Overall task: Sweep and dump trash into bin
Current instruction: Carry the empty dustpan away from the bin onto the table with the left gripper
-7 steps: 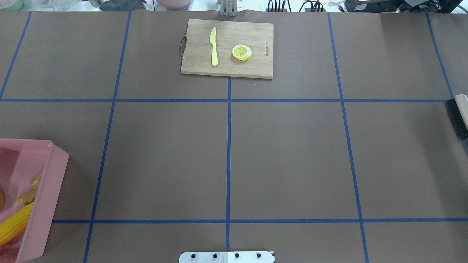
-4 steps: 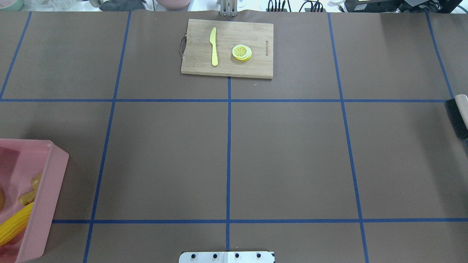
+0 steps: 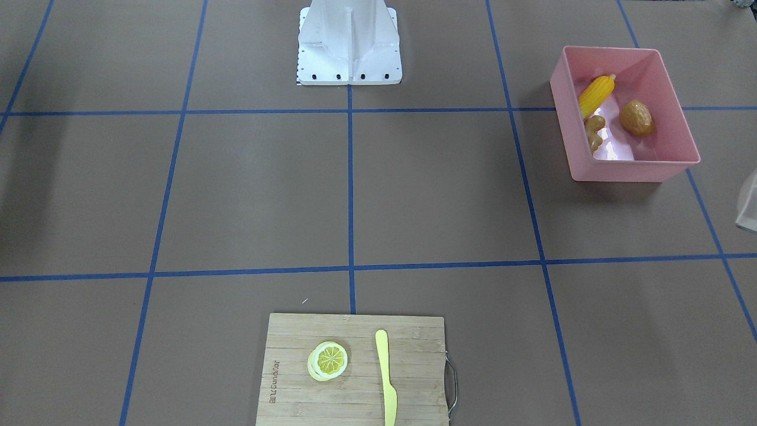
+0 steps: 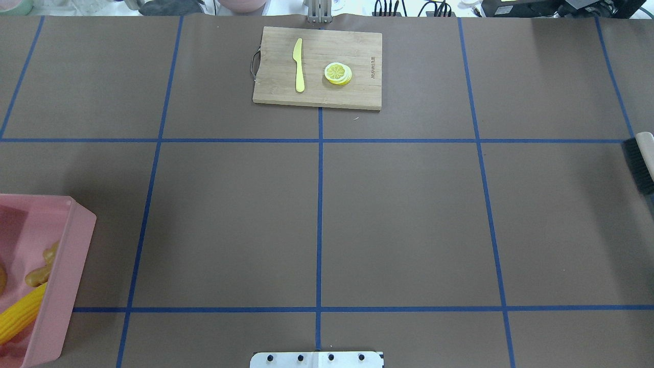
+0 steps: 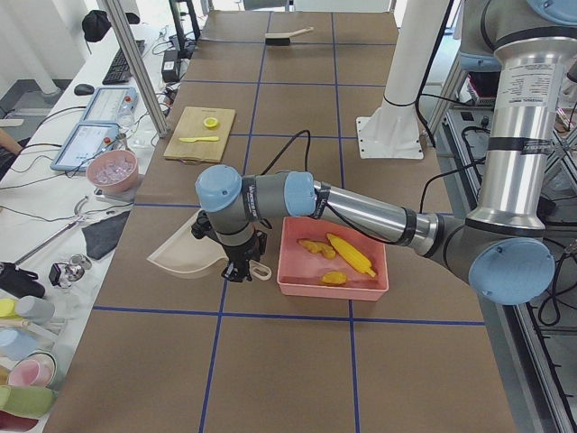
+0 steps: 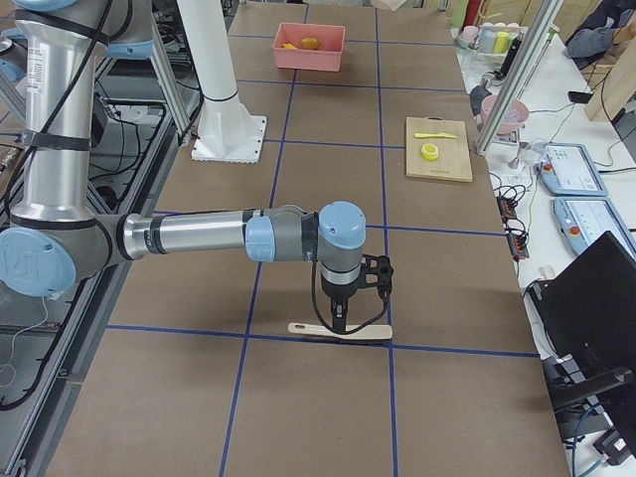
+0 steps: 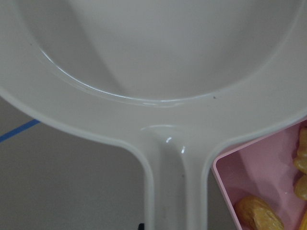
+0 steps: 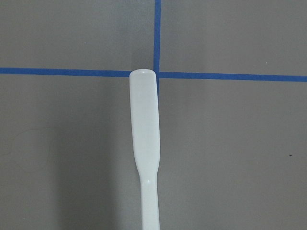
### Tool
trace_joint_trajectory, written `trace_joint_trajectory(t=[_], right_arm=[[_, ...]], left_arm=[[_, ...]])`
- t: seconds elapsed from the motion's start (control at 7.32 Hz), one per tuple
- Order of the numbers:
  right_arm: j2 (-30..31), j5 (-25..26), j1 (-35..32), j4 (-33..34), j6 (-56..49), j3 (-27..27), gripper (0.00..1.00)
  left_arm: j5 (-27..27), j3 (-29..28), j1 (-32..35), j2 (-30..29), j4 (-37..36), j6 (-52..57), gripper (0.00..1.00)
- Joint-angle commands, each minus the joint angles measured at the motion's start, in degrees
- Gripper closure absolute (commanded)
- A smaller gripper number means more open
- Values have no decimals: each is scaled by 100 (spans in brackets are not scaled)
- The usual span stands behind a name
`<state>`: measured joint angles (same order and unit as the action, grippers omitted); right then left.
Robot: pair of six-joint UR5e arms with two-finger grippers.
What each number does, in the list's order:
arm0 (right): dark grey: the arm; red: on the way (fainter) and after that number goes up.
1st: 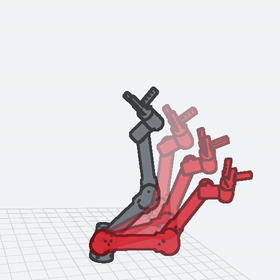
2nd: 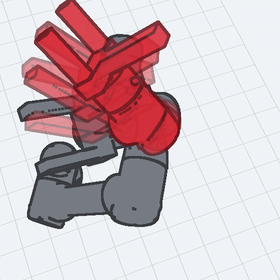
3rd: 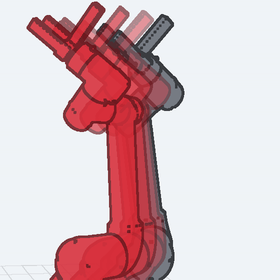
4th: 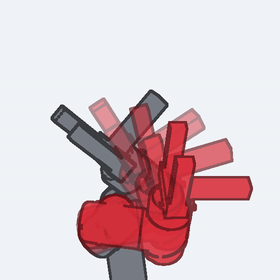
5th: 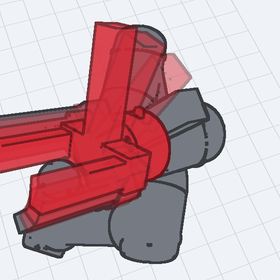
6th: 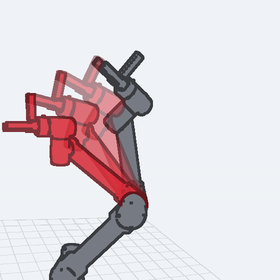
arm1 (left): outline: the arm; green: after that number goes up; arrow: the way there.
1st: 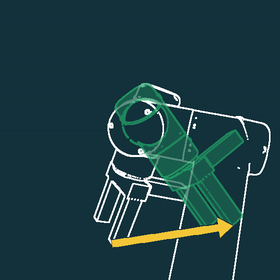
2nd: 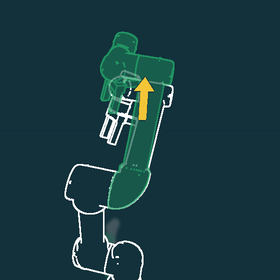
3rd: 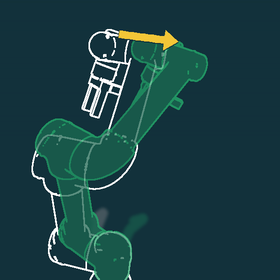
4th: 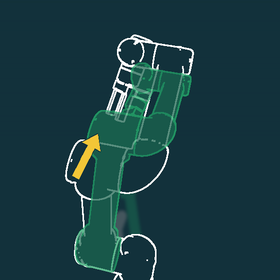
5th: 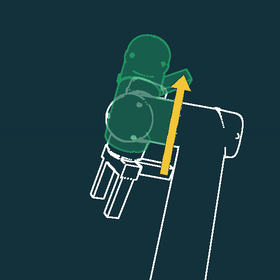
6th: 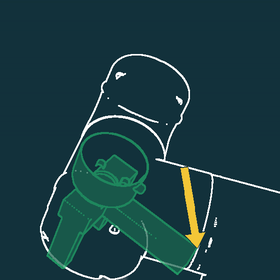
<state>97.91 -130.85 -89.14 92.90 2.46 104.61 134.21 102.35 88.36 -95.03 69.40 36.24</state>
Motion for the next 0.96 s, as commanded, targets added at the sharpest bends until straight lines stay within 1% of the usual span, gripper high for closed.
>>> trace_joint_trajectory(t=[0.0,0.14,0.55,0.82], right_arm=[[0,7,-7,0,0,-2,0],[0,7,-7,0,0,-2,0],[0,7,-7,0,0,-2,0],[0,-11,-7,0,0,-107,0]], left_arm=[[-26,30,-808,-461,275,23,100],[-52,109,-1282,-690,258,14,100],[-411,477,-2460,-1200,267,-30,100],[-579,724,-3103,-1421,267,-47,100]])
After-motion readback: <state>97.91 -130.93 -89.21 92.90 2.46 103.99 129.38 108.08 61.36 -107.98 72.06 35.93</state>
